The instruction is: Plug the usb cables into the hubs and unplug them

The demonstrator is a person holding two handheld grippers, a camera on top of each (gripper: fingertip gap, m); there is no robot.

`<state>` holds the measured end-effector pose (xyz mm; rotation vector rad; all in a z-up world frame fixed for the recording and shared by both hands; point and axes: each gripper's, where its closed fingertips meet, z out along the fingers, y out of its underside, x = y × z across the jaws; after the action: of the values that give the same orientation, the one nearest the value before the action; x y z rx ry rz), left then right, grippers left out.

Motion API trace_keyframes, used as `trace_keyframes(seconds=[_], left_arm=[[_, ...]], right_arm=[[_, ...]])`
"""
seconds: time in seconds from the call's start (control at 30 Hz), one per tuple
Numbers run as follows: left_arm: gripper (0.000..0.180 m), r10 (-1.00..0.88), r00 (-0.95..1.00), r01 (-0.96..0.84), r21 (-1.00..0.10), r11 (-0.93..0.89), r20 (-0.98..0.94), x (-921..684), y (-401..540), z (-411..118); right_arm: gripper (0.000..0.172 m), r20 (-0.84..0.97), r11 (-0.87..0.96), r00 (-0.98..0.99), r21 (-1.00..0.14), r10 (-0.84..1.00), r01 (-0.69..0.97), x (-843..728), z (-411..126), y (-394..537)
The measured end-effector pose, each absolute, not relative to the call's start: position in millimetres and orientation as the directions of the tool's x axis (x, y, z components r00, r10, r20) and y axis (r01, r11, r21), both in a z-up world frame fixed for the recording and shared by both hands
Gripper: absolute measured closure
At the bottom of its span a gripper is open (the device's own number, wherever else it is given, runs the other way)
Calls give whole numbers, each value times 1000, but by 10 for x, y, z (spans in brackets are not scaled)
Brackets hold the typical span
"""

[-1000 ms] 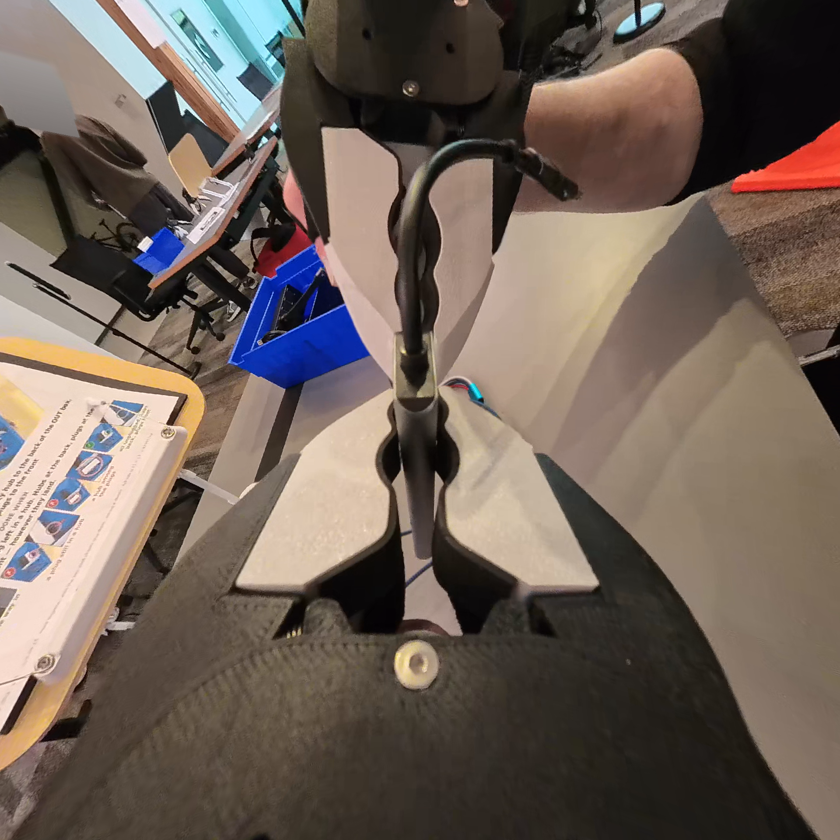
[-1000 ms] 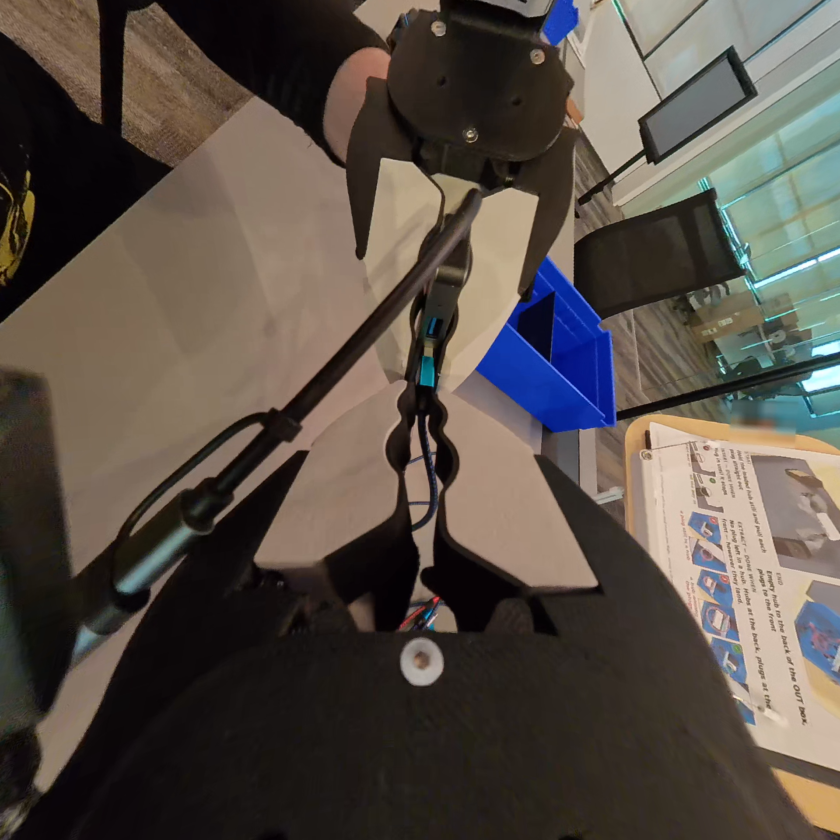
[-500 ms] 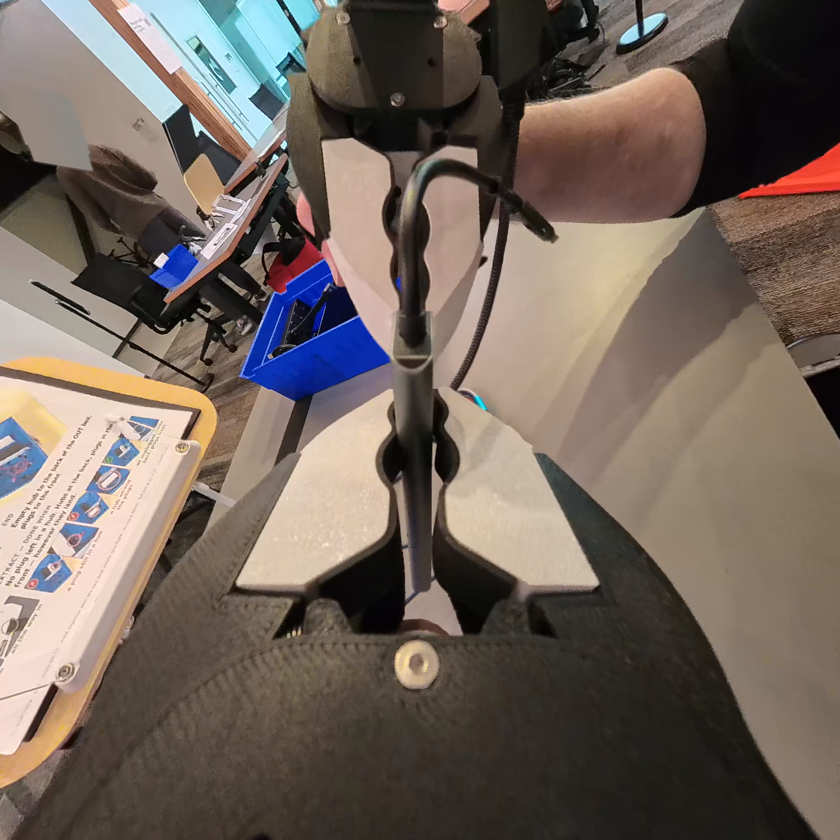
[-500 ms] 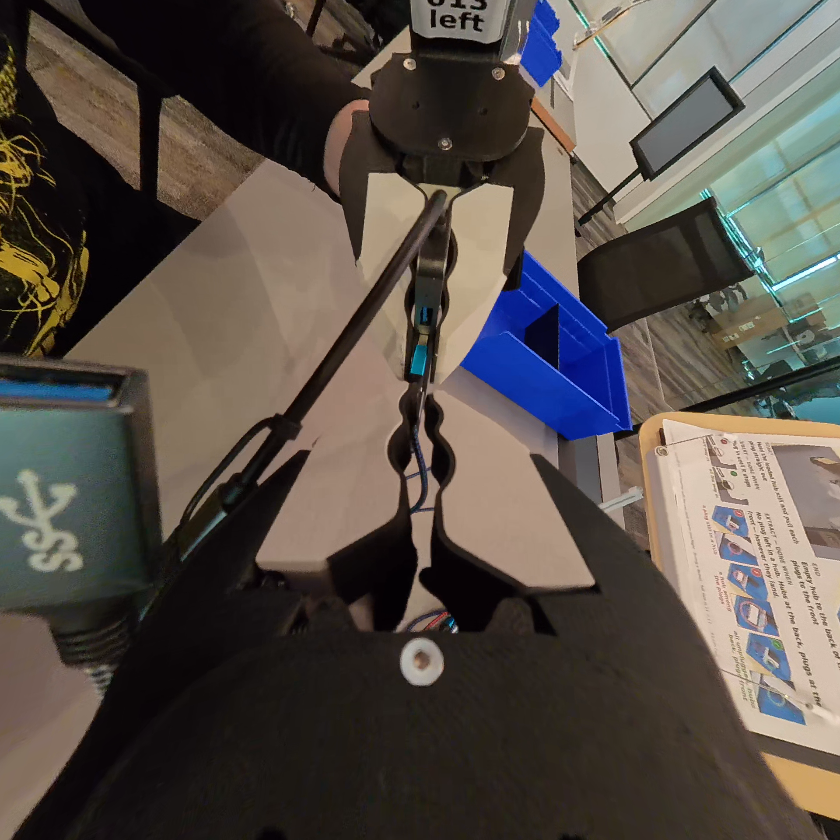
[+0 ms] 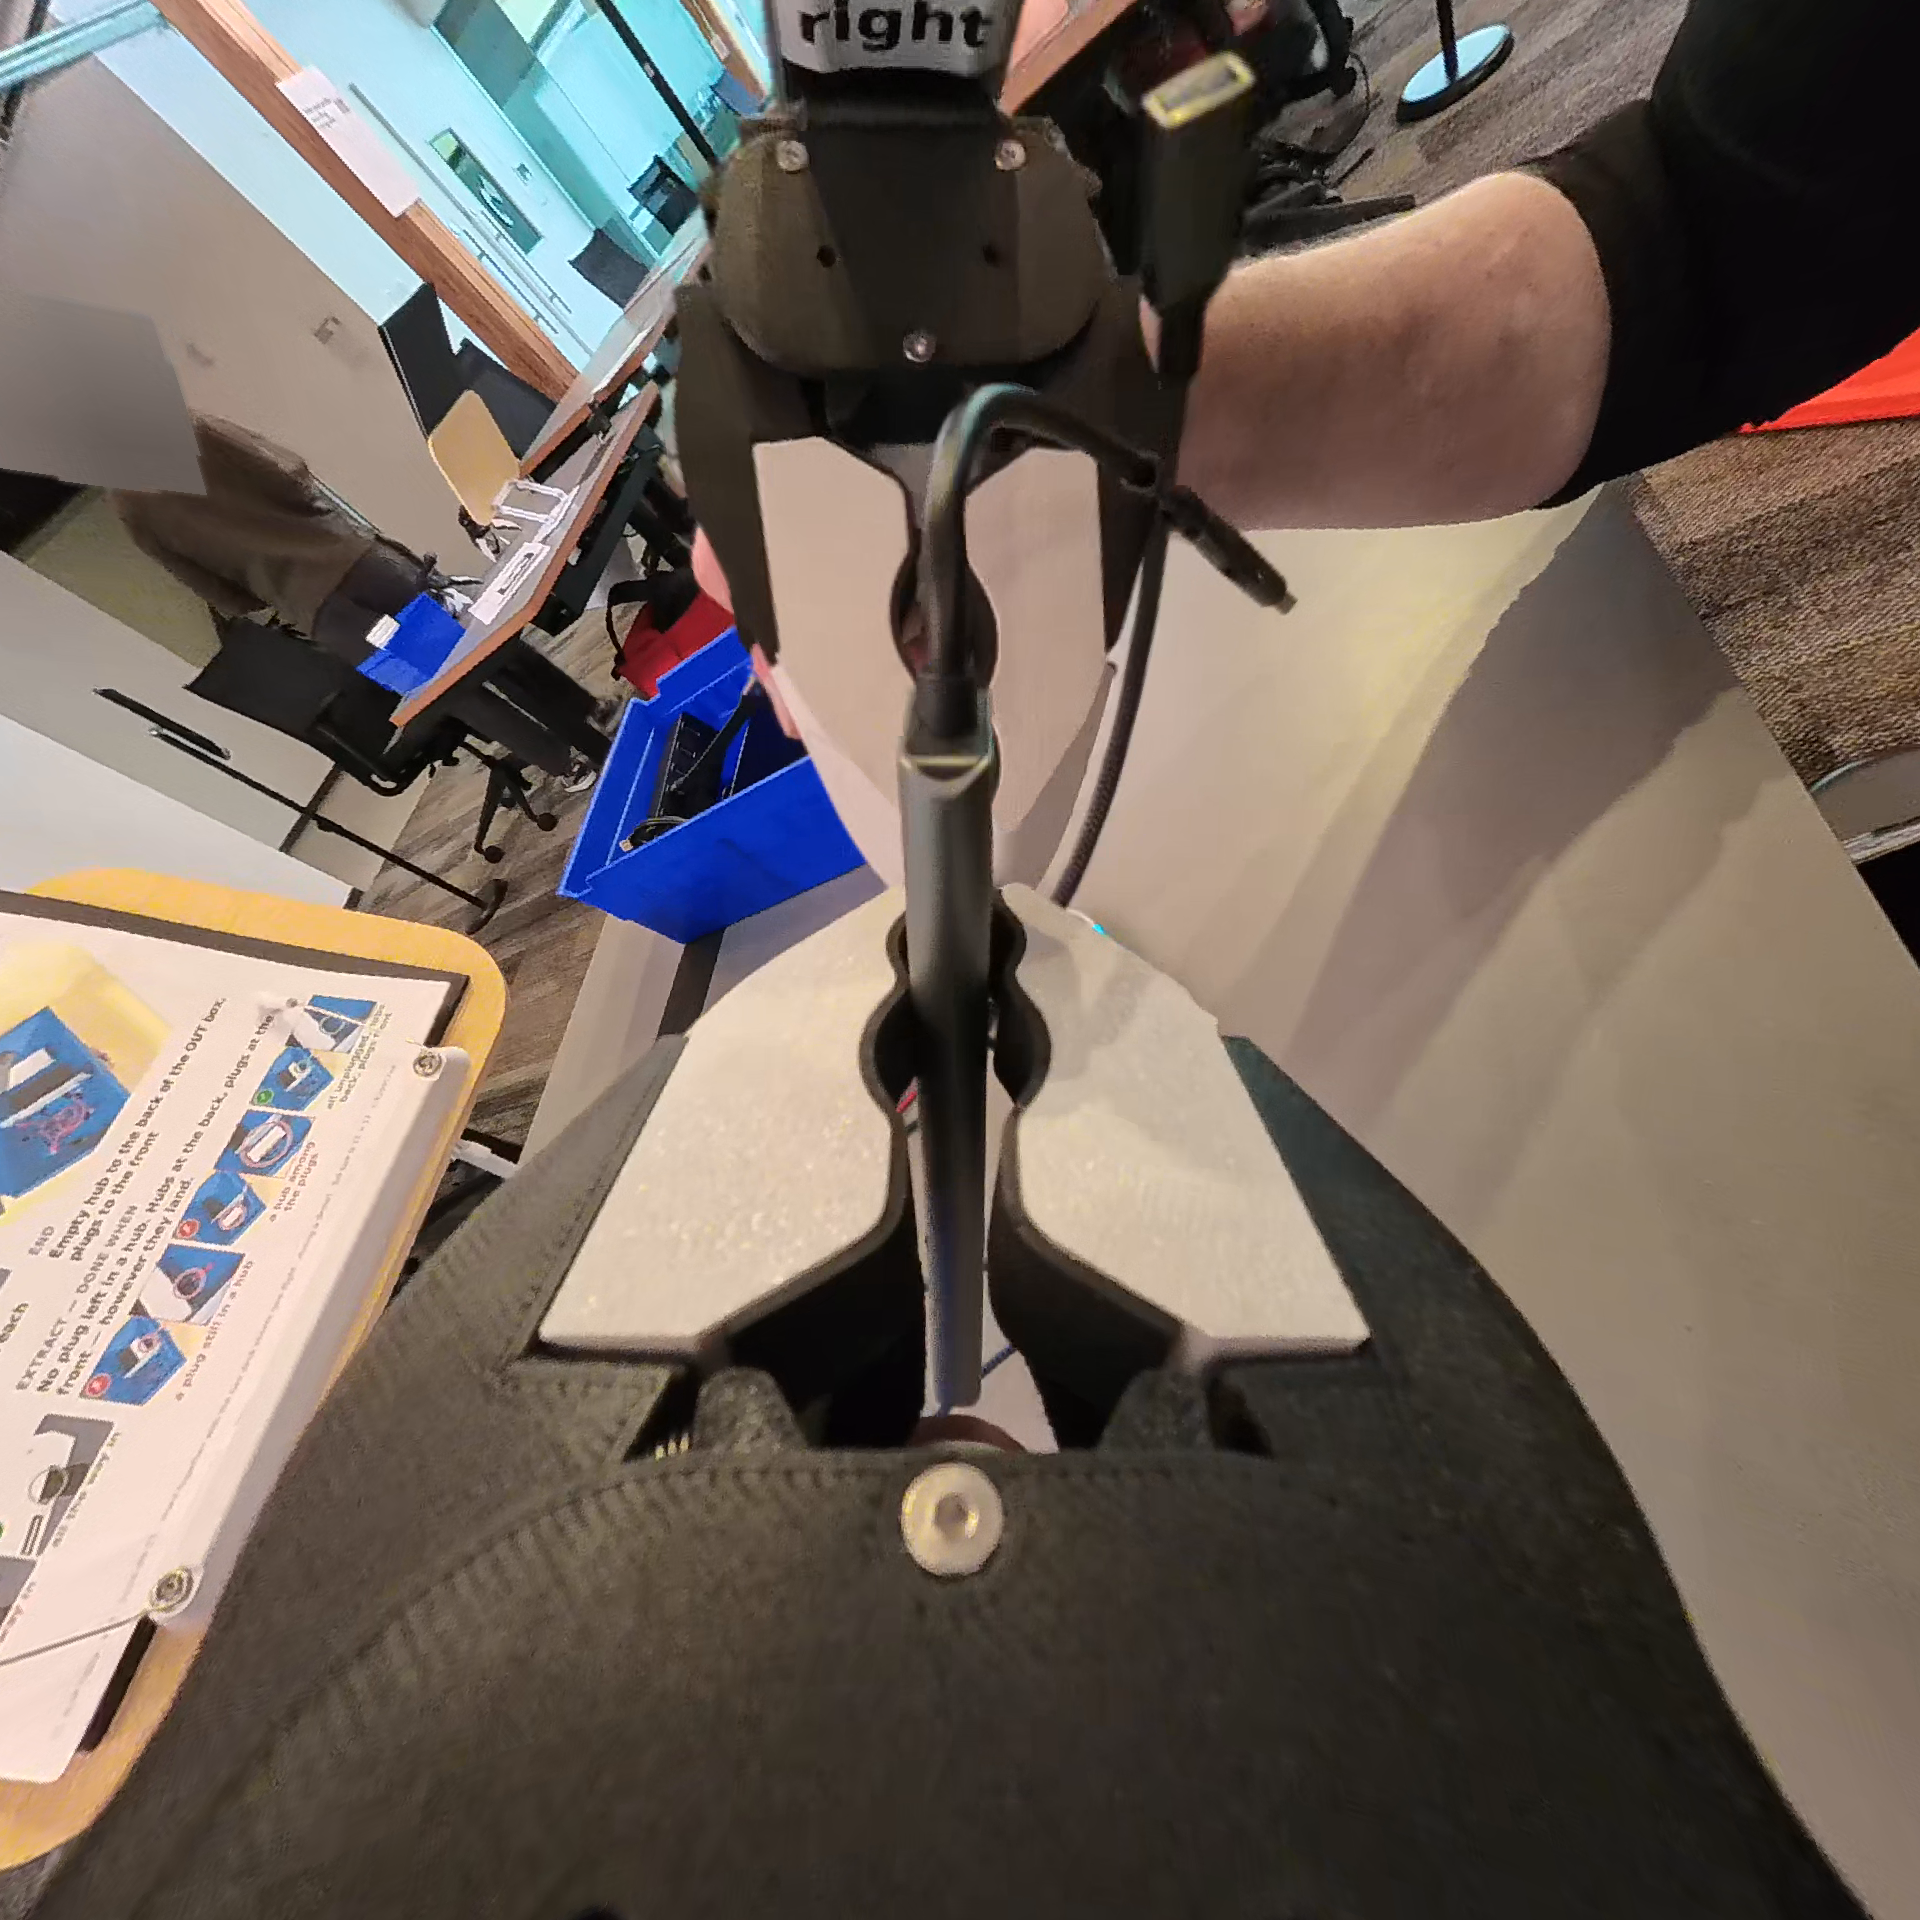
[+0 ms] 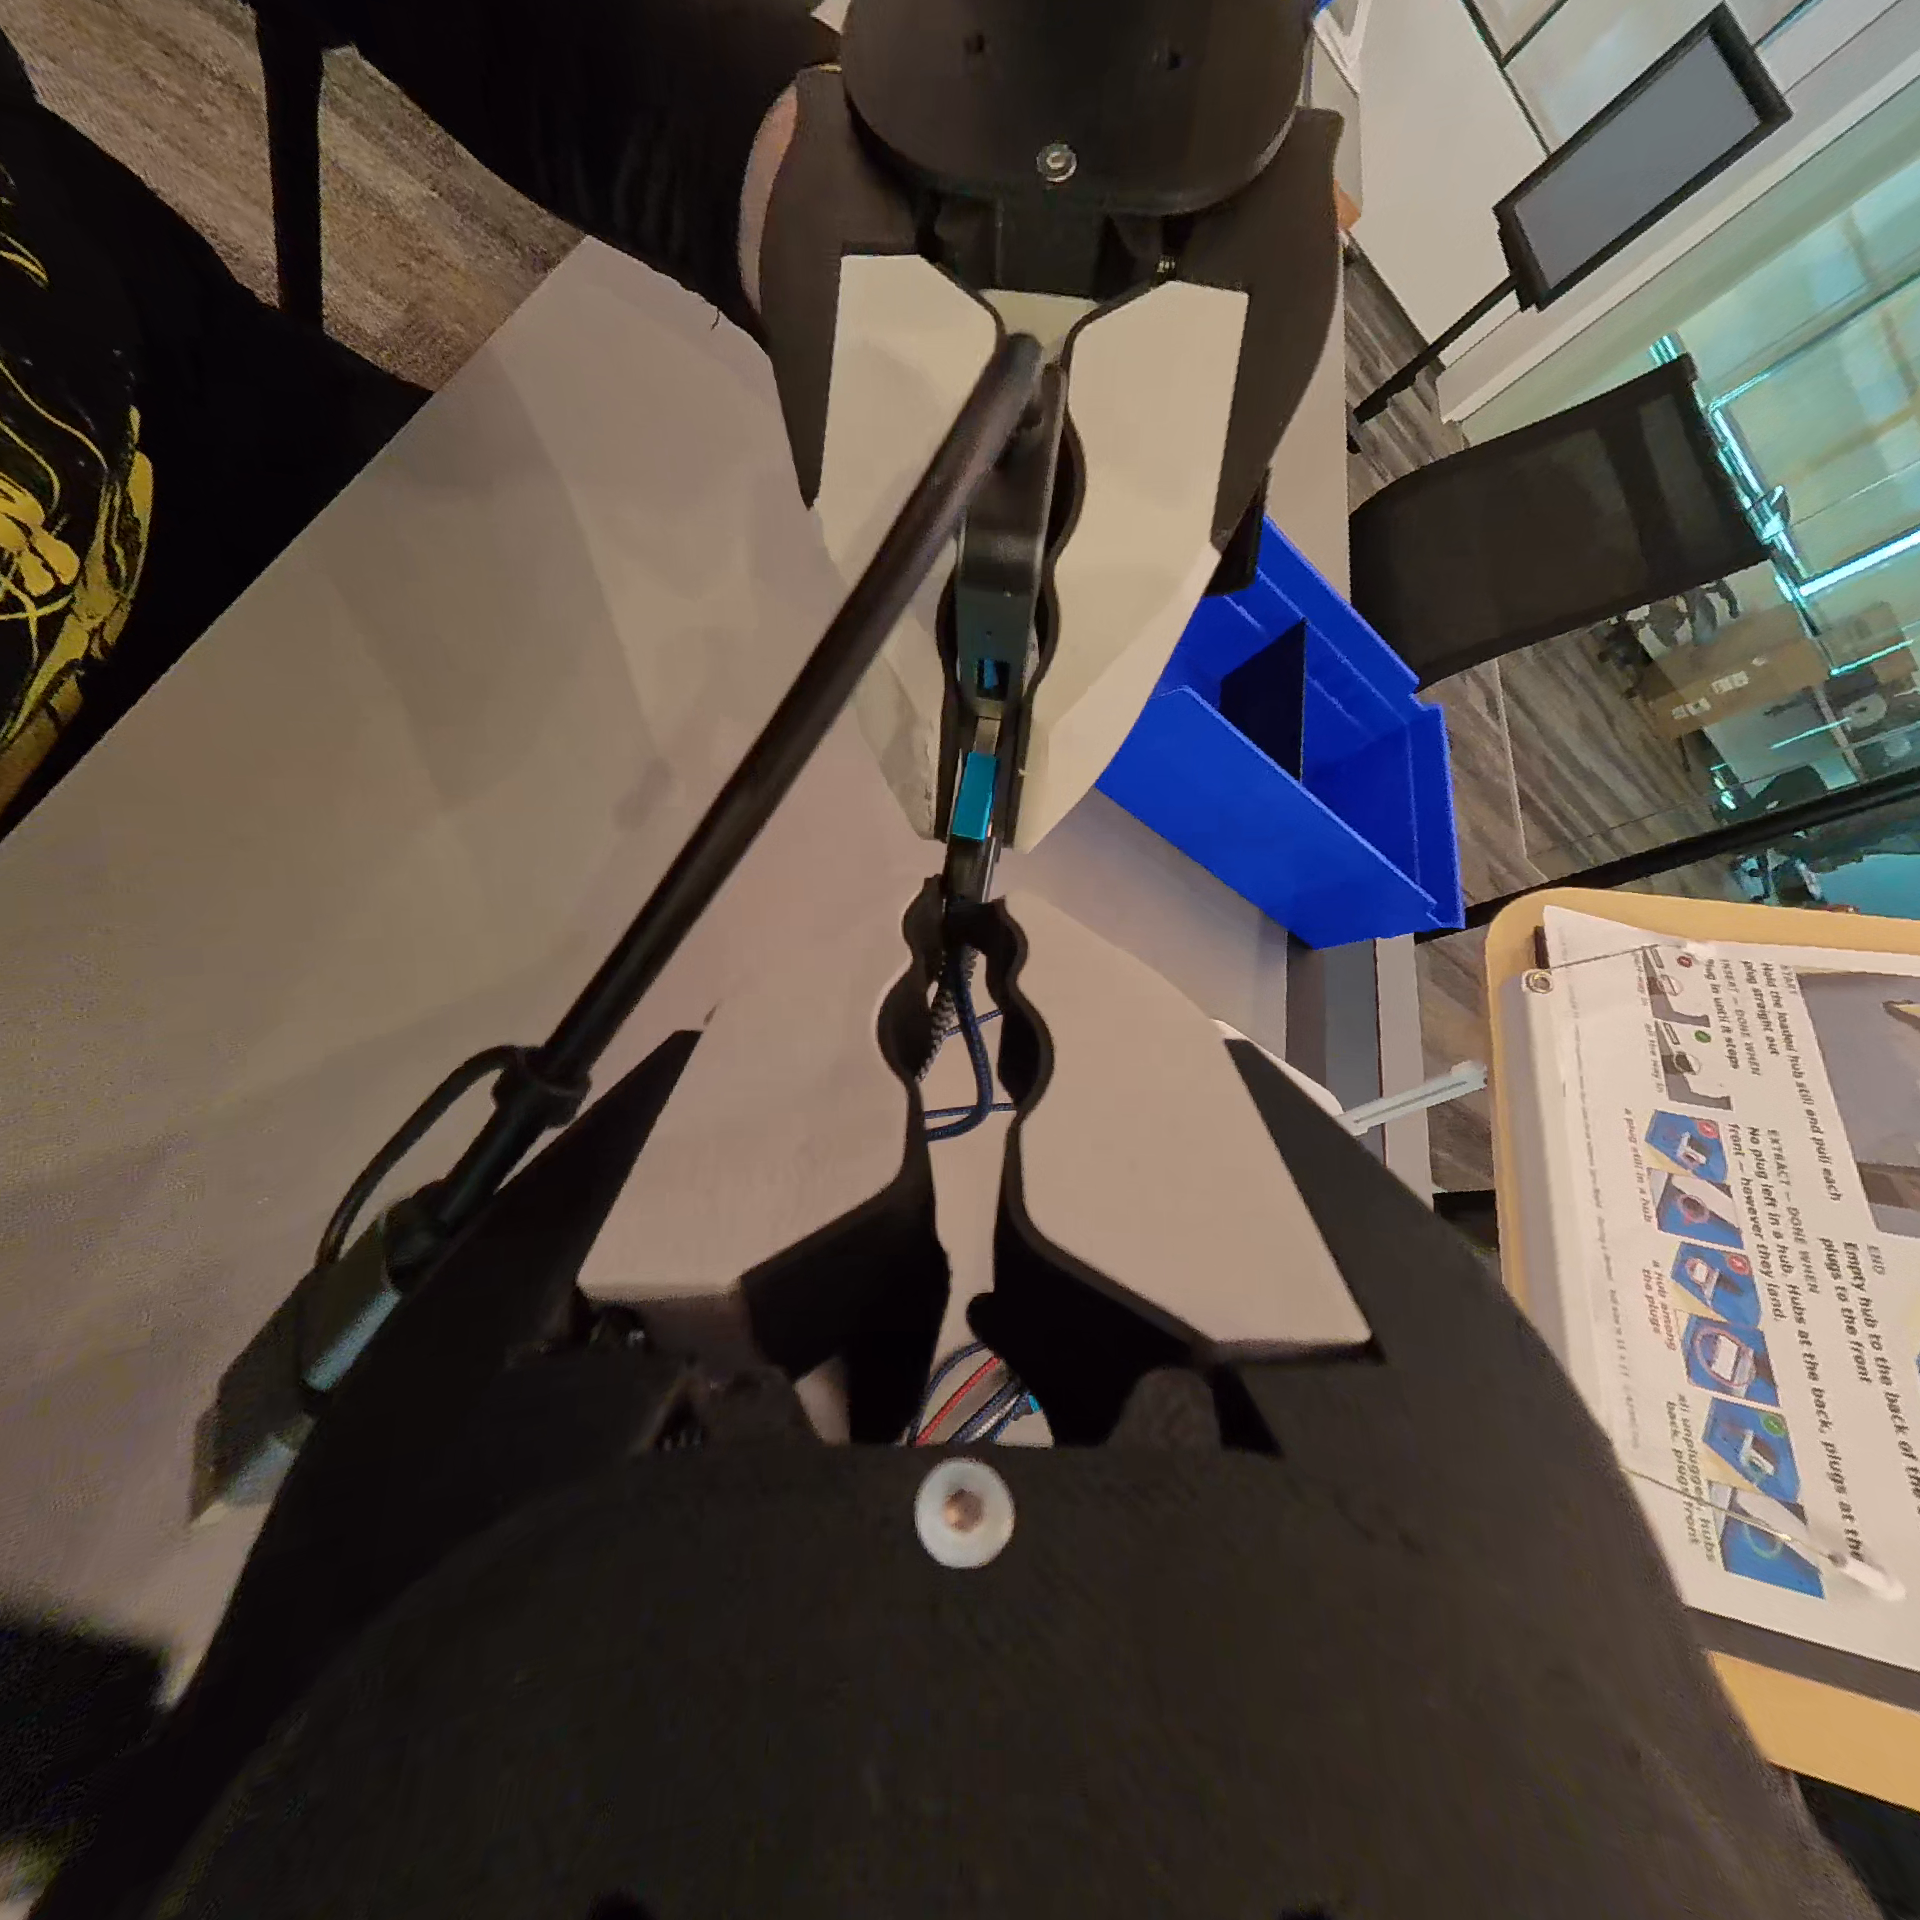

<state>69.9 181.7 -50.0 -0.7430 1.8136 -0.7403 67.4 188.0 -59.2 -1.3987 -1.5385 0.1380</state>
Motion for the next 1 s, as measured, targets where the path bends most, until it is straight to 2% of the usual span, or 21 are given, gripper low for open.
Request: trace_keyframes(seconds=[0.03,0.33,0.8,0.9,1.0], left_arm=[[170,-767,-312,-152,-767,623,-561,697,1819,-492],[170,-775,-301,-160,-772,615,-555,704,1846,-517],[170,-789,-301,-91,-807,584,-536,683,1732,-461],[170,-778,-314,-97,-797,596,-544,676,1704,-488],[170,-783,-295,-90,-800,593,-547,672,1721,-437]], right_arm=[[169,582,327,181,-657,793,680,670,-591,1874],[169,636,336,199,-616,745,713,689,-571,1871],[169,608,336,209,-655,766,677,601,-567,1810],[170,612,332,181,-626,770,705,564,-639,1816],[171,603,332,206,-656,771,678,556,-594,1823]])
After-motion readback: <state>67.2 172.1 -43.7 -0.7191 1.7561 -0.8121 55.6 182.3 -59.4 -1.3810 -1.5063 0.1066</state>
